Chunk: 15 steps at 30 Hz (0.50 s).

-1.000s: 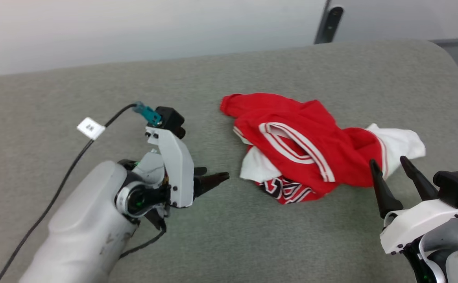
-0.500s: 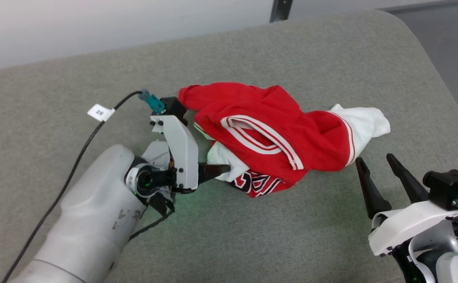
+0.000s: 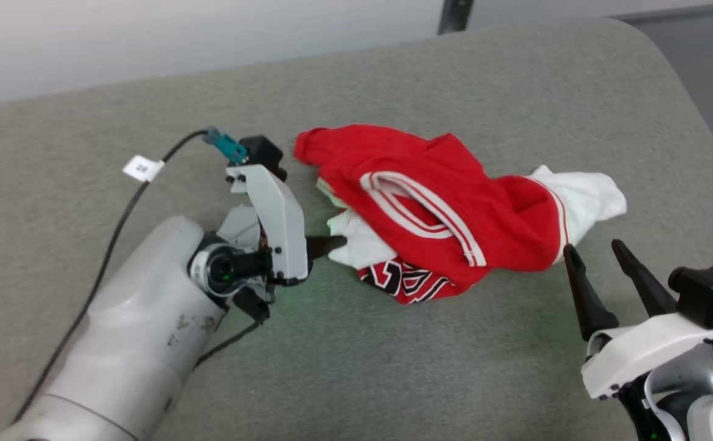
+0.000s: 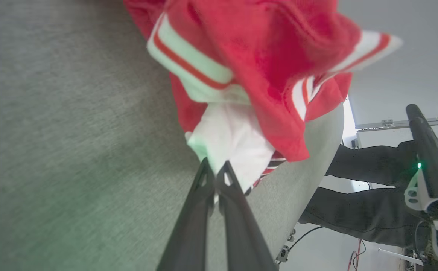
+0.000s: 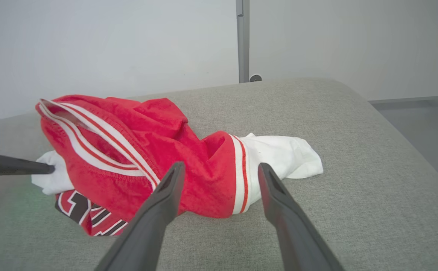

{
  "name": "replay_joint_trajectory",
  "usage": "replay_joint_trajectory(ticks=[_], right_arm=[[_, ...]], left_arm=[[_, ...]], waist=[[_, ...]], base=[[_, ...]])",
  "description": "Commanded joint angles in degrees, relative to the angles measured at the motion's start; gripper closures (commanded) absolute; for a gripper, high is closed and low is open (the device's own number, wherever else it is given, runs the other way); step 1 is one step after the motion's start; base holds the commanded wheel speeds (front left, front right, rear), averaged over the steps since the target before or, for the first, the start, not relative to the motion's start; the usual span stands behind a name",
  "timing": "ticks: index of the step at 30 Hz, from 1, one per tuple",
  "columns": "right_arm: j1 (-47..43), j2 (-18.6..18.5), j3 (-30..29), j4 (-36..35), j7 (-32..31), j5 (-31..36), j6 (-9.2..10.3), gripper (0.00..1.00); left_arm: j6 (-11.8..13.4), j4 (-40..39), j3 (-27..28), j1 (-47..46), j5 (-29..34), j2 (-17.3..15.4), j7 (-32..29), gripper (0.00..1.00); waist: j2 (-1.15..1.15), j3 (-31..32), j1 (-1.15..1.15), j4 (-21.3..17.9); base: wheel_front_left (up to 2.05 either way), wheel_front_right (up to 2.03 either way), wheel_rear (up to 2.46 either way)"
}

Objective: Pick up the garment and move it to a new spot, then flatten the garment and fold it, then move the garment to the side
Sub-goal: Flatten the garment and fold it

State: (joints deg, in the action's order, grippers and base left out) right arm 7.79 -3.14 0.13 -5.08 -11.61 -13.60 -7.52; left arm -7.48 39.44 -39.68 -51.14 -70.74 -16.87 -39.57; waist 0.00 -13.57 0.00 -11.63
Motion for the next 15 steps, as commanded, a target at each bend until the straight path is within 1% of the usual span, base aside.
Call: replay_joint_trajectory(ticks=[1,5,9,13,15], right_arm=[[-0.7,0.1,-0.3,-0.2,0.0,0.2,0.06,0.00],[-2.0,0.1,-0.7,-0.1,-0.6,0.3,0.06,0.00],[-3.0,0.2,-0.9,-0.5,-1.4,0.2,0.06,0.00],[-3.8,0.2,-1.0,-1.1,-2.3,-0.1,0.06,0.00],[-4.1,0.2,-1.2,-1.5,-2.5,-0.2,0.06,0.00]], left_arm=[[0.0,-0.5,0.0,-0.5,-0.2,-0.7,0.4,1.00],[0.0,-3.4,0.2,-0.7,-0.5,-4.9,2.7,1.00],[0.0,-6.2,3.3,0.3,-2.8,-9.9,5.0,1.00],[0.1,-9.3,6.4,3.2,-4.8,-13.8,7.3,1.00],[0.5,-10.3,6.1,5.7,-3.6,-16.0,8.2,1.00]], waist=[[0.00,1.4,0.00,2.1],[0.00,3.6,0.00,4.7],[0.00,5.6,0.00,6.8],[0.00,6.7,0.00,8.4],[0.00,6.8,0.00,9.1]], base=[[0.00,0.00,0.00],[0.00,0.00,0.00],[0.00,0.00,0.00],[0.00,0.00,0.00],[0.00,0.00,0.00]])
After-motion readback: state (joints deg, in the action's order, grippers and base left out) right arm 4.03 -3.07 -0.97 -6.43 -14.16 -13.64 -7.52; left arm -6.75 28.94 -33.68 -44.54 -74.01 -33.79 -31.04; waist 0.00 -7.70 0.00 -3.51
